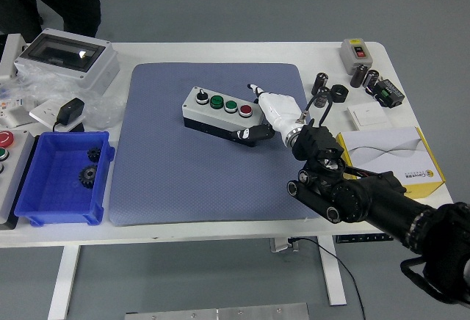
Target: Pick up the button,place it on the desk,press the button,press the button
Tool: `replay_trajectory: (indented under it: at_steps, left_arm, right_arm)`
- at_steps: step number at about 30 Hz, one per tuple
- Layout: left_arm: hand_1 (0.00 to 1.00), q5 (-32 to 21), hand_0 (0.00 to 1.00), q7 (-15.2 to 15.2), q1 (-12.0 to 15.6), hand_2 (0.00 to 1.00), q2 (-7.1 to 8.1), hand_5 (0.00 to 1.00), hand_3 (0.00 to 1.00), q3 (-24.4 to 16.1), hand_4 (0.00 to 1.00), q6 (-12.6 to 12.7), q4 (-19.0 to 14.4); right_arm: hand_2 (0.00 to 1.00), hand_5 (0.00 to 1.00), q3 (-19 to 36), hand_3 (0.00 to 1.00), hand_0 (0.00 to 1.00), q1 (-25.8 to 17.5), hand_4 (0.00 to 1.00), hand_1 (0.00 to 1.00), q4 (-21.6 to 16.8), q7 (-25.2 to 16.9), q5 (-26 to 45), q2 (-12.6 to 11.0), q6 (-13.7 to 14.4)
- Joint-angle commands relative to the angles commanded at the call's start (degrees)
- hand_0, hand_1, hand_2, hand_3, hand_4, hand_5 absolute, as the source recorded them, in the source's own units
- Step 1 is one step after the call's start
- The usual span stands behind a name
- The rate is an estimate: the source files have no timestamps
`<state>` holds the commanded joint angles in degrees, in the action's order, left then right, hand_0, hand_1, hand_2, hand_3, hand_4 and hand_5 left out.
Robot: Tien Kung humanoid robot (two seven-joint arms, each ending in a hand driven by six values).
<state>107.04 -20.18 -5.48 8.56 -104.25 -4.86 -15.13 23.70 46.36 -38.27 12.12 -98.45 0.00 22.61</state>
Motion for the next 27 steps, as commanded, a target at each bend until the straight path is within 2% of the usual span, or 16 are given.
replay_trajectory:
  at_steps: [1, 2, 7, 8, 13, 14, 25, 26, 27]
  left_arm:
    - [0.555, 0.0, 0.658, 0.1, 0.0, 0.495, -0.03, 0.002, 0.571, 0.0, 0.407, 0.0, 0.1]
    - [0.556, 0.1, 0.658, 0.2, 0.0, 0.495, -0.05, 0.002, 0.57, 0.0, 0.409, -0.1, 0.1]
    - [0.556, 0.2, 0.658, 0.5, 0.0, 0.495, -0.09, 0.002, 0.57, -0.2, 0.409, -0.2, 0.1]
    - [0.556, 0.2, 0.658, 0.5, 0.0, 0.495, -0.09, 0.002, 0.571, -0.2, 0.411, -0.2, 0.1]
    - [0.556, 0.3, 0.658, 0.9, -0.1, 0.495, -0.08, 0.002, 0.571, -0.3, 0.411, -0.4, 0.2]
    - [0.557, 0.3, 0.658, 1.0, -0.1, 0.497, -0.1, 0.002, 0.571, -0.3, 0.416, -0.4, 0.2]
    - [0.558, 0.6, 0.658, 1.8, -0.1, 0.498, 0.05, 0.002, 0.572, -0.7, 0.418, -0.7, 0.5]
    - [0.56, 0.6, 0.659, 1.9, -0.1, 0.499, 0.04, 0.002, 0.573, -0.7, 0.422, -0.7, 0.5]
    - [0.56, 0.5, 0.659, 1.9, 0.0, 0.499, 0.01, 0.002, 0.573, -0.7, 0.422, -0.7, 0.5]
  right_arm:
    - [0.696, 0.399, -0.2, 0.896, 0.227, 0.0, 0.958, 0.53, 0.1, 0.2, 0.0, 0.0, 0.1]
    - [0.543, 0.152, -0.4, 0.682, 0.163, -0.1, 0.683, 0.454, 0.1, 0.3, -0.1, 0.0, 0.2]
    - [0.543, 0.152, -1.0, 0.682, 0.163, -0.2, 0.683, 0.454, -0.1, 0.6, -0.1, 0.0, 0.3]
    - [0.491, 0.2, -1.0, 0.598, 0.149, -0.2, 0.536, 0.426, -0.1, 0.6, -0.1, 0.0, 0.3]
    - [0.491, 0.2, -1.0, 0.598, 0.149, -0.2, 0.536, 0.426, -0.2, 0.4, -0.5, 0.0, 0.6]
    - [0.477, 0.158, -1.1, 0.571, 0.142, -0.2, 0.478, 0.427, -0.2, 0.4, -0.6, 0.0, 0.6]
    - [0.471, 0.137, -1.2, 0.568, 0.144, -0.7, 0.484, 0.426, -0.3, -1.1, -0.4, 0.0, 0.4]
    - [0.446, 0.064, -1.0, 0.487, 0.141, -0.8, 0.493, 0.418, -0.5, -1.4, -0.1, 0.0, 0.4]
    - [0.446, 0.064, -0.6, 0.487, 0.141, -0.9, 0.493, 0.418, -0.7, -1.9, 0.4, 0.0, 0.5]
